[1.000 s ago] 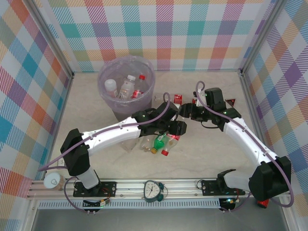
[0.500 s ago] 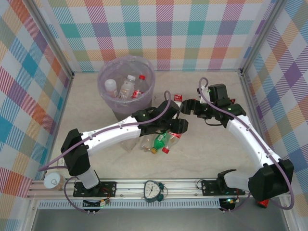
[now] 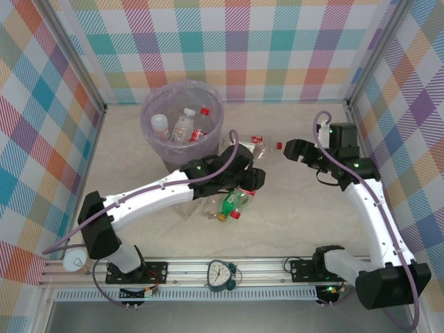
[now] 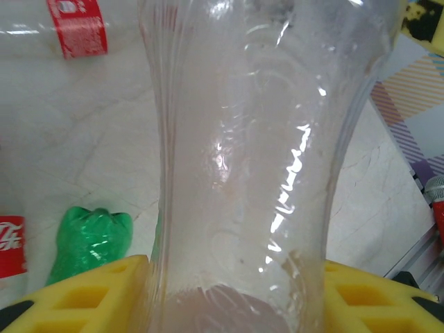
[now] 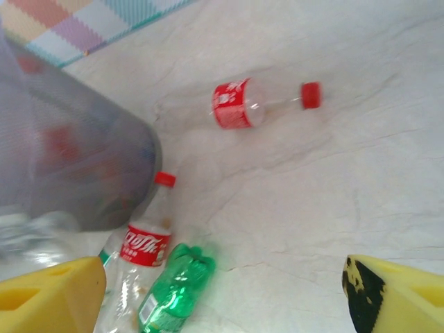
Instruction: Put the plastic bottles in the bin
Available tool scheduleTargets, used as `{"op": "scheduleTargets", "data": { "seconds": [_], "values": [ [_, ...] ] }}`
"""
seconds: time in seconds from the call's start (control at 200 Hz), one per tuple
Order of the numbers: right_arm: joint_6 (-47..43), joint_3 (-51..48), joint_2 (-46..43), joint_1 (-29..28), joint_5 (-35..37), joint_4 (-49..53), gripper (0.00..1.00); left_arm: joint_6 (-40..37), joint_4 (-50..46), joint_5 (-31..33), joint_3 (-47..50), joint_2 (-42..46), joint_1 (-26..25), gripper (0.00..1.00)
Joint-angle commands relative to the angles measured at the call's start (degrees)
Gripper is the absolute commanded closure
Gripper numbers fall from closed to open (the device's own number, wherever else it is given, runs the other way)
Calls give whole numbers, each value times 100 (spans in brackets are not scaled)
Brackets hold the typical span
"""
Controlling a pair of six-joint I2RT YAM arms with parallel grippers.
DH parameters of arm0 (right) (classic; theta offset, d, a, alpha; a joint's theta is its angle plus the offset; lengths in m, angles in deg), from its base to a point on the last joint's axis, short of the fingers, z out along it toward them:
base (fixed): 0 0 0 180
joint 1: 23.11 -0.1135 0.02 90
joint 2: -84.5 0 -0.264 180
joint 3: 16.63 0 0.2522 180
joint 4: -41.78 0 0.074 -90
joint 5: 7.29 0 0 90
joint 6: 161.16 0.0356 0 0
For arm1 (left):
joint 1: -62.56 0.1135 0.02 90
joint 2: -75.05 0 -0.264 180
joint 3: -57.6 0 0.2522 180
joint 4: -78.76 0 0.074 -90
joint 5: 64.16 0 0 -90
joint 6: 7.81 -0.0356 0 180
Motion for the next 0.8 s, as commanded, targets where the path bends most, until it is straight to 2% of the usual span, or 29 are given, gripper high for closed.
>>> {"op": "scheduleTargets", "data": {
  "seconds": [0.0, 0.22, 0.42, 0.56, 0.795],
  "values": [
    [-266, -174, -207, 199, 237, 224, 12, -375, -388, 409, -250, 485, 133, 50],
    [-181, -505, -264, 211, 81, 110, 12, -766, -602, 1065, -975, 901, 594, 50],
    [-207, -517, -234, 211, 80, 207, 13, -1144, 188, 1826, -1142, 1150, 1091, 49],
    [-211, -587, -219, 208, 78, 212, 13, -1580, 1425, 3150, -790, 1358, 1366, 48],
    [-111, -922, -269, 207, 58, 93, 14, -1705, 2674, 3382, -297, 1384, 1884, 48]
  ]
}}
